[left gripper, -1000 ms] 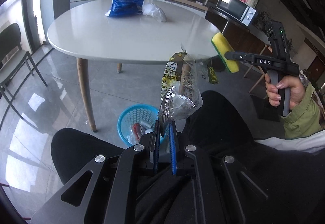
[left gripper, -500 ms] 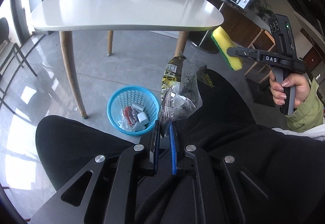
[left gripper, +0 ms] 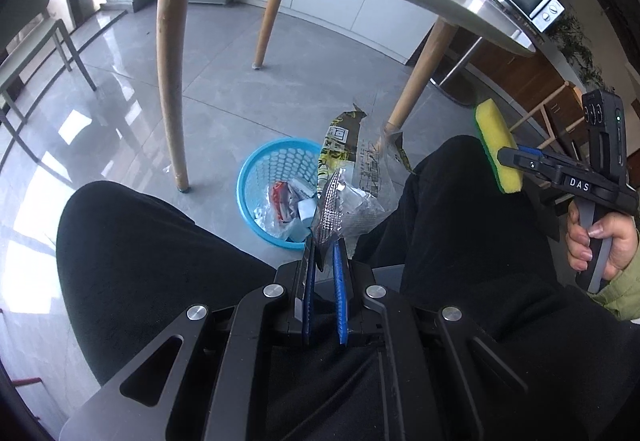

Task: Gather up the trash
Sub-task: 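Carry the snack wrapper and yellow sponge down over the blue wastebasket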

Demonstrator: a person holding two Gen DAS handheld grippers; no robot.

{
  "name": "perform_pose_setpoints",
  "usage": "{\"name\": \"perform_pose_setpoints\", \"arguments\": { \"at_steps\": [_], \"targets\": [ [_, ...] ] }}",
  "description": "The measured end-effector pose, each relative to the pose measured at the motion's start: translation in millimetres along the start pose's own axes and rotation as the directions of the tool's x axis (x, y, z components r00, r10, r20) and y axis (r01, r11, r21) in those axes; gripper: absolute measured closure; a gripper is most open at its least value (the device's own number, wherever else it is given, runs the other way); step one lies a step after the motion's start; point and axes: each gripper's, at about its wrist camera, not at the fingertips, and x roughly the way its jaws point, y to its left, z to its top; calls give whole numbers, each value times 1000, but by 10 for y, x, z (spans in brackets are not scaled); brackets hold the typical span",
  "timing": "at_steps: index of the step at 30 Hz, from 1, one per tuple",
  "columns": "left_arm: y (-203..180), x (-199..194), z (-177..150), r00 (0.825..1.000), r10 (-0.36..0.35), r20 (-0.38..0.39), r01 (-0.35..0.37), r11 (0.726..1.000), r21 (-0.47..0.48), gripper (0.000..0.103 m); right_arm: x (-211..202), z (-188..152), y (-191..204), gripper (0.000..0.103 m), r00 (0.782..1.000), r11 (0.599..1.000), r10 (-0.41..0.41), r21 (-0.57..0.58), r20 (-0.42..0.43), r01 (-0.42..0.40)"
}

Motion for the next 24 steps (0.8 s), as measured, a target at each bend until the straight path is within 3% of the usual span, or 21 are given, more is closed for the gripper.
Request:
{"name": "perform_pose_setpoints", "arguments": {
  "at_steps": [8, 12, 17, 24],
  "targets": [
    [68, 320, 74, 999, 19, -44, -20, 1000, -23, 95, 537, -74, -1, 50, 993, 1000, -2, 2, -120, 3],
    [161, 524, 126, 997, 40, -70, -43, 998, -48, 95, 634, -29, -1, 50, 991, 1000, 3, 12, -133, -1],
    [313, 718, 193, 989, -54, -140, 32, 987, -155, 95, 752, 51, 47, 50, 989, 1000, -13, 13, -145, 15],
    [310, 853, 320, 989, -59, -137, 34, 983, -178, 95, 974, 150, 20, 50, 986, 999, -22, 42, -165, 29]
  ]
}}
